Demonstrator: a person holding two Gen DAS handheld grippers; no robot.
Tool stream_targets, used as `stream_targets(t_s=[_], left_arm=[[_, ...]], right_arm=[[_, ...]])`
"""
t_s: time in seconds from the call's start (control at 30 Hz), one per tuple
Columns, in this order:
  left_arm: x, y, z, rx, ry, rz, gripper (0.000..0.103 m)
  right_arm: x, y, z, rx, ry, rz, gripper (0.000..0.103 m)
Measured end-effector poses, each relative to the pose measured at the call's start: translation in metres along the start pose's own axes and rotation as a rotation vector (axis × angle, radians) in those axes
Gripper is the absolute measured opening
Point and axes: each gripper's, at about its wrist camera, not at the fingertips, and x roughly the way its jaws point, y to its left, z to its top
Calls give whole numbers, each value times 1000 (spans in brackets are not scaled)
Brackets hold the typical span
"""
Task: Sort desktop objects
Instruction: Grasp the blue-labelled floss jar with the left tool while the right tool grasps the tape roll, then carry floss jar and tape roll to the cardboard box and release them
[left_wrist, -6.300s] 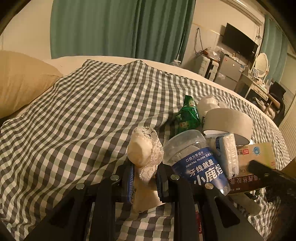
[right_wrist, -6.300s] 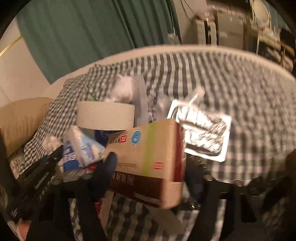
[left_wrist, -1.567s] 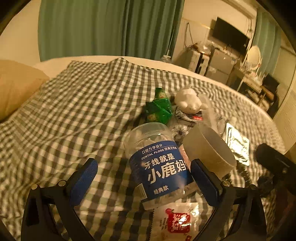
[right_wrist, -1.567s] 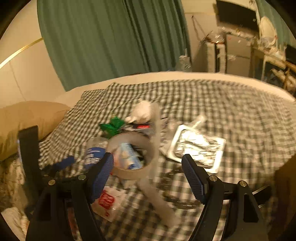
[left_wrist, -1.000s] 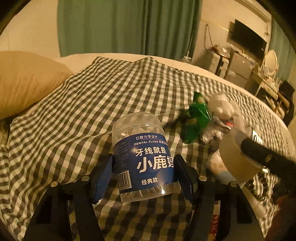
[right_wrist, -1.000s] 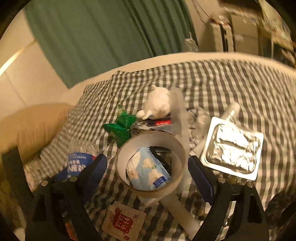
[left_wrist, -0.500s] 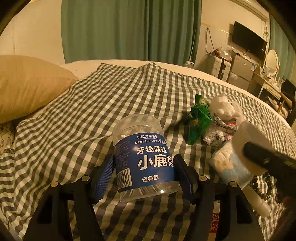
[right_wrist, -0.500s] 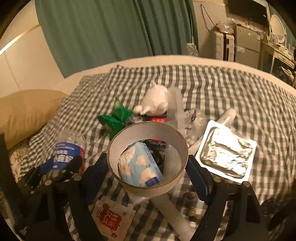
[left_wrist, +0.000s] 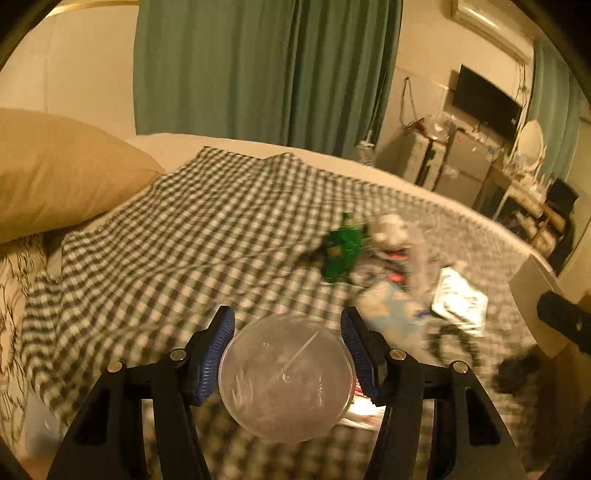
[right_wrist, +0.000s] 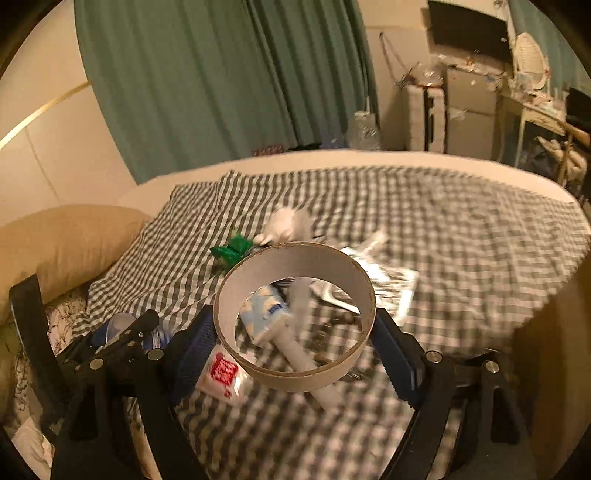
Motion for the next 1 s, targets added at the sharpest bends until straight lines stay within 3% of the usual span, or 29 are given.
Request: stream_targets(t_s=[0.03,0.07,0.1,0.2,0.3,0.37,0.4,0.53,0.63,0.73,0.83,1.0], left_arm=[[-7,-4,1,-7,-8,-21,60],[-16,-11,4,1,-25,-45,46],[-26,-20,7,22,-43,-64,40],[-44,-44,16,70,-54,-115,38],[-48,-52,16,89,-57,-131,44],[-40,-48,10,78,-25,-126,66],[-33,-43,6,61,15,-127,70],[-11,-33,-20,16,151,-158,70],[-2,-42,-47,106,228,-185,71],[12,-53,-70,202,300,-159,72],[20,-59,-82,210,344,-185,71],[18,-68,-89,279,330,-168,69]], right_arm=[[-14,-5,1,13,-17,-6,82],[-25,-11,2,28,-34,-12,82],[-40,-20,2,46,-53,-23,82],[-75,-41,5,79,-99,-56,82],[-105,-61,2,128,-145,-82,83],[-115,-73,-3,174,-154,-81,83],[-116,-77,-4,187,-155,-82,83],[-114,-85,-11,228,-147,-73,83],[-112,-84,-11,225,-141,-69,83],[-107,-83,-9,220,-134,-68,83],[-104,-85,-10,216,-129,-68,83],[-100,-91,-13,232,-121,-74,83]])
